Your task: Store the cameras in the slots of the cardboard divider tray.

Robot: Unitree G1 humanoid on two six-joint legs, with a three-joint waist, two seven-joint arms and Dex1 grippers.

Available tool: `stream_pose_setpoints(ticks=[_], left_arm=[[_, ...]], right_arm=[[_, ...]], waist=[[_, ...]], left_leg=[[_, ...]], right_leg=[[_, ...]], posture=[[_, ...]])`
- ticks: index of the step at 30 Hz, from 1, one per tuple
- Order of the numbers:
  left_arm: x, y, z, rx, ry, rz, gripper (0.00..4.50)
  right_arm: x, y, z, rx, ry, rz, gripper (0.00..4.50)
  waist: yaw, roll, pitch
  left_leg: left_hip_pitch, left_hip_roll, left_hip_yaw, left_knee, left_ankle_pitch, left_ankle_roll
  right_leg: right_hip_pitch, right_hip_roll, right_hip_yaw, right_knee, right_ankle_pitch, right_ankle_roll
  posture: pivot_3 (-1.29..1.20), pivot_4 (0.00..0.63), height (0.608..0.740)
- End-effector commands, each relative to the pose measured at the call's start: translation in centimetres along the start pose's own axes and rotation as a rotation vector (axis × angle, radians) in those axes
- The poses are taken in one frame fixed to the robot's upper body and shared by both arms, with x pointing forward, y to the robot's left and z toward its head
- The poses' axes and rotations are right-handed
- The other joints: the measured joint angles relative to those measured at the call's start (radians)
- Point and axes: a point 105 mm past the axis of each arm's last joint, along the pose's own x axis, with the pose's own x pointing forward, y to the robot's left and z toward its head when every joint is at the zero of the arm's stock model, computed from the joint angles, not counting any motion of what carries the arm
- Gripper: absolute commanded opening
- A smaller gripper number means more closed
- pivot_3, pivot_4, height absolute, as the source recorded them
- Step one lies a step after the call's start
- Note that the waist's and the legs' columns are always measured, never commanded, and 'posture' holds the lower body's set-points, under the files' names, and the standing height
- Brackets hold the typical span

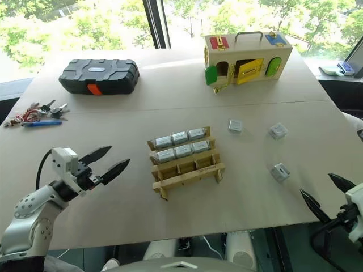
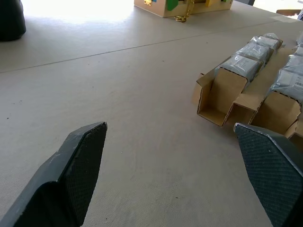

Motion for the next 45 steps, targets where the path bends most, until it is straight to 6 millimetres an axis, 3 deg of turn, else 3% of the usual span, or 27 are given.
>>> stream_pose_setpoints(ticks=[1,9,18,28,38,44,45], left_arm=[[0.5,-0.1,1.6,0.02,-0.039,-0.042,4.5],[0.3,-0.4,3.5,-0.006,-0.097,-0.219,4.5],[-2.4,-2.6,5.4,0.093,-0.051,-0.677,4.5],[-2.4,-3.5,6.3,0.167,-0.086,-0.825,4.5],[-2.3,-4.0,7.0,0.189,-0.118,-0.854,4.5],[-2.7,-4.0,6.5,0.184,-0.113,-0.833,4.5],[-2.8,-3.9,6.5,0.182,-0.112,-0.829,4.5]], right_arm=[[0.6,-0.4,1.1,-0.033,-0.001,-0.019,4.4],[3.1,0.9,1.8,-0.006,0.06,0.06,4.4],[5.9,1.8,2.5,0.112,0.151,0.166,4.4],[7.3,1.4,0.8,0.17,0.258,0.18,4.4],[8.2,1.3,1.0,0.163,0.273,0.183,4.4],[8.4,1.3,0.7,0.148,0.295,0.195,1.64],[8.4,1.3,0.7,0.141,0.296,0.196,1.53]], waist=[[0.0,0.0,0.0],[0.001,0.002,-0.001],[0.0,0.002,-0.001],[0.01,0.002,-0.001],[0.01,0.002,-0.001],[0.01,0.002,-0.001],[0.01,0.002,-0.001]], left_leg=[[0.0,0.0,0.0,0.0,0.0,0.0],[0.0,0.0,0.0,0.0,0.0,0.0],[0.0,-0.001,0.001,0.002,0.0,0.0],[-0.002,-0.001,0.001,0.003,0.0,0.001],[-0.001,-0.001,0.001,0.003,0.0,0.001],[-0.001,-0.001,0.001,0.003,0.0,0.001],[-0.001,-0.001,0.001,0.003,0.0,0.001]], right_leg=[[0.0,0.0,0.0,0.0,0.0,0.0],[0.0,0.0,-0.001,0.0,0.0,0.0],[0.0,0.001,-0.004,0.0,0.0,0.0],[0.0,0.0,-0.005,0.0,0.001,-0.001],[0.0,0.002,-0.005,0.0,0.0,0.0],[0.0,0.002,-0.005,0.0,0.0,0.0],[0.0,0.002,-0.005,0.0,0.0,0.0]], posture=[[0.0,0.15,0.74],[0.0,0.15,0.74],[0.0,0.15,0.74],[0.0,0.15,0.74],[0.0,0.15,0.74],[0.0,0.15,0.74],[0.0,0.15,0.74]])
